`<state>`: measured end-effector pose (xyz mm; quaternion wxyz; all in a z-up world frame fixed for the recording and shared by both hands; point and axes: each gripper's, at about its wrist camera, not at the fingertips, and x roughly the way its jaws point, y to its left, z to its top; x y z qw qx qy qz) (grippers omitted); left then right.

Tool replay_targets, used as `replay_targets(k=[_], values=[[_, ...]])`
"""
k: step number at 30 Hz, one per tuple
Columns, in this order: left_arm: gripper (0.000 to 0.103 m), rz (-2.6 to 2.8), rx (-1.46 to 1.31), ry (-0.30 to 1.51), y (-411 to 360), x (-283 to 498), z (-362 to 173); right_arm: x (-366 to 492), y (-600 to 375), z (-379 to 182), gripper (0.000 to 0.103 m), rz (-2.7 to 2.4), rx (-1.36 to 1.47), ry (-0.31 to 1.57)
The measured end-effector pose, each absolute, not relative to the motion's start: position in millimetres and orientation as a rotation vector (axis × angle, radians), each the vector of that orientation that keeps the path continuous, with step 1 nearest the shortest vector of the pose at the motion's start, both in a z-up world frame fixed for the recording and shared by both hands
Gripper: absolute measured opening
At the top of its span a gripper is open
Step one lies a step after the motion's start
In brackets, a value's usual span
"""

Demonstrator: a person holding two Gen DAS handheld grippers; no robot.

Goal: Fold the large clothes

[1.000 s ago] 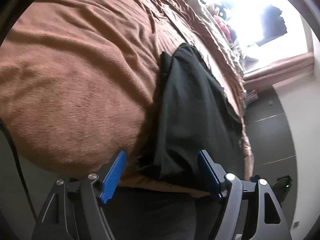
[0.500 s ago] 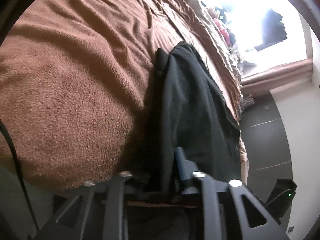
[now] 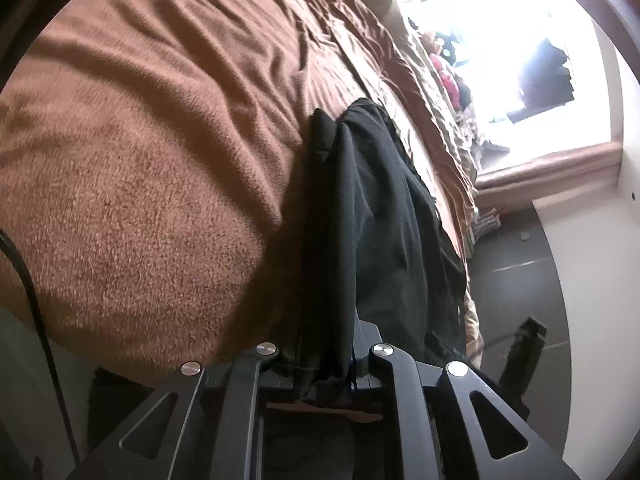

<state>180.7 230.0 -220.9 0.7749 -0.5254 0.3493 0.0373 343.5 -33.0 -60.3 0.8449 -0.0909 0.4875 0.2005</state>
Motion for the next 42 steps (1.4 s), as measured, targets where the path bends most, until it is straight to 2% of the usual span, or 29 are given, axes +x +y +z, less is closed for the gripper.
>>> replay_targets(k=[10, 26, 34, 42], values=[[0.016, 0.135, -1.203, 0.747, 229.2, 172.2, -221.4, 435.0, 0.9, -66.0, 0.01, 0.352, -0.188, 1.04], [0.016, 0.187, -1.271, 0.727, 227.0, 157.9, -235.4, 503.5, 29.3, -75.2, 0.009, 0.359, -0.119, 1.04], [0.014, 0.151, -1.223, 0.689, 222.1, 160.1, -213.1, 456.5, 0.7, -49.1, 0.009, 0.453, -0.079, 1.018], [0.012, 0.091, -1.163, 0.627, 211.8, 163.7, -180.4, 392.6, -31.4, -60.5, 0.009, 0.524, -0.051, 1.049]])
